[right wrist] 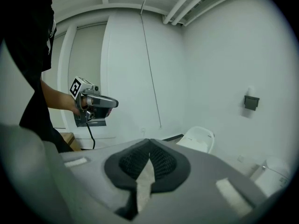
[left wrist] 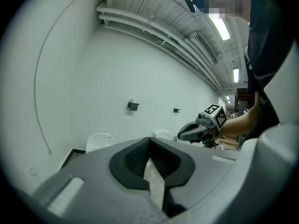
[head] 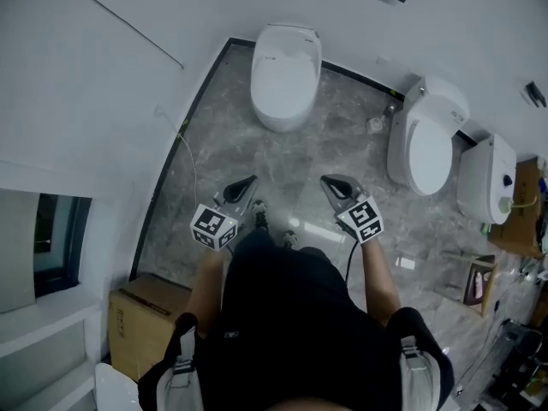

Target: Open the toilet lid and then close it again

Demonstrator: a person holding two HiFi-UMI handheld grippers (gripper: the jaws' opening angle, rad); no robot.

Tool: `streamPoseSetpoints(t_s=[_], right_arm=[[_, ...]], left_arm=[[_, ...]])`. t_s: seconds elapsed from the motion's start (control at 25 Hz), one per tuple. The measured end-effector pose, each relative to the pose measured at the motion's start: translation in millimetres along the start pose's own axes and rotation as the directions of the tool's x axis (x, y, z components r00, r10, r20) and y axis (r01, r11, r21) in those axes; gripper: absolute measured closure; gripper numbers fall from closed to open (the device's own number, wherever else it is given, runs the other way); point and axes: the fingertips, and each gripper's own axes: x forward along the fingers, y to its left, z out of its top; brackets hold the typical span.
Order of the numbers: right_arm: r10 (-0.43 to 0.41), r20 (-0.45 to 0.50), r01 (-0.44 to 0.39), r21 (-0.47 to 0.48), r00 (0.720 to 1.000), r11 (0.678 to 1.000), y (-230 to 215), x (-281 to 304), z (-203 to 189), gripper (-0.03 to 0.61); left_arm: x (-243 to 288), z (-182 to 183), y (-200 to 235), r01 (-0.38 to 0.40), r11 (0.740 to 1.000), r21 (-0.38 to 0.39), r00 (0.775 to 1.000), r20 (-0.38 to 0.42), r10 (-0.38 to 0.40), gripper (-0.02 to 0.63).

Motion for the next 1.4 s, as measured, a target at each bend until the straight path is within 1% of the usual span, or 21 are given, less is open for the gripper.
streamPoseSetpoints(t_s=[0.24,0.4,0.72,1.08,1.2,1.4], right_arm=[[0.050,-0.039,-0.051,-0.027,0.998,0.998,5.2,33.1,5.3,0.576],[0.044,-0.070,-0.047,-0.036,0.997,0.998,-0.7,57.8,10.6,0.575],[-0.007,-0.106,0.004,-0.034,0.994,0.999,-20.3,102.0,22.5,0.575],[-0.080,-0.128,0.082,0.014,0.989,0.997,-38.5,132.1,25.3,0.575],[-0.086,-0.137,0.090,0.021,0.987,0.996,-38.3,149.8,26.8,0.575],[-0.099,-0.133,0.104,0.031,0.986,0.994,-45.4,170.1,31.5,0.576]], left_arm=[[-1.7,-2.8,42.5,-0.015,0.998,-0.058,1.000,0.011,0.016,0.603],[6.4,-0.4,70.3,-0.004,0.997,-0.082,1.000,0.010,0.005,0.603],[27.1,1.6,118.9,0.056,0.994,-0.095,0.998,-0.003,-0.056,0.603],[54.4,4.7,163.3,0.130,0.986,-0.101,0.991,-0.005,-0.131,0.603],[53.7,3.3,182.9,0.135,0.985,-0.107,0.991,-0.002,-0.136,0.603],[54.1,-5.7,203.3,0.131,0.984,-0.124,0.991,-0.005,-0.133,0.603]])
